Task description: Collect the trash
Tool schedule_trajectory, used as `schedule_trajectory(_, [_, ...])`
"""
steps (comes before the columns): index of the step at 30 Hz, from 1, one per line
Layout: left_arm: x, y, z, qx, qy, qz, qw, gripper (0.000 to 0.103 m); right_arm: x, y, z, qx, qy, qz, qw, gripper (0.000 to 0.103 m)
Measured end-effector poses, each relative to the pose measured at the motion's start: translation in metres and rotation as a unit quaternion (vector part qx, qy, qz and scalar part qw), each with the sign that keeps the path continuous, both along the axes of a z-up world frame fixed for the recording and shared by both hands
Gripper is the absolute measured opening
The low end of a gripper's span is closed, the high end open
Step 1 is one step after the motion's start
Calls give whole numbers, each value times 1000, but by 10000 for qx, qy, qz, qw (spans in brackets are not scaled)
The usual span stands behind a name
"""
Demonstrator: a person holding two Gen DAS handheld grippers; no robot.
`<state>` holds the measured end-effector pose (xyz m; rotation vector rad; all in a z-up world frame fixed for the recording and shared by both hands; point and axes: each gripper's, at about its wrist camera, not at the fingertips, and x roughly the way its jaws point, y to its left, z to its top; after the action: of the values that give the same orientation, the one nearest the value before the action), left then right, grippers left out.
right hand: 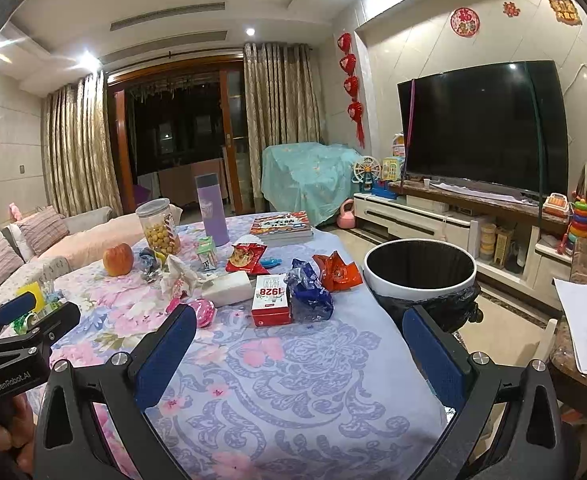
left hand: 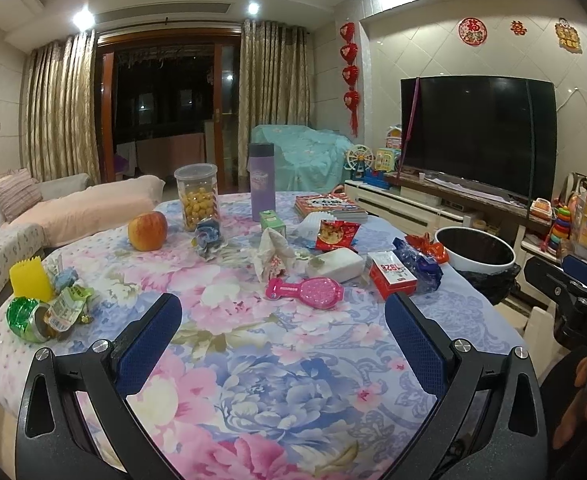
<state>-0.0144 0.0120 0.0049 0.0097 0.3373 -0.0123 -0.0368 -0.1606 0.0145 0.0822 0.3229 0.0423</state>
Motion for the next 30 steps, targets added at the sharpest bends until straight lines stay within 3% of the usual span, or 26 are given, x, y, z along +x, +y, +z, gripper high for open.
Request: schedule_trajectory(30, [1, 3, -3, -34, 28, -1, 10000, 103, -1, 3, 0, 36, 12, 28, 10000, 103])
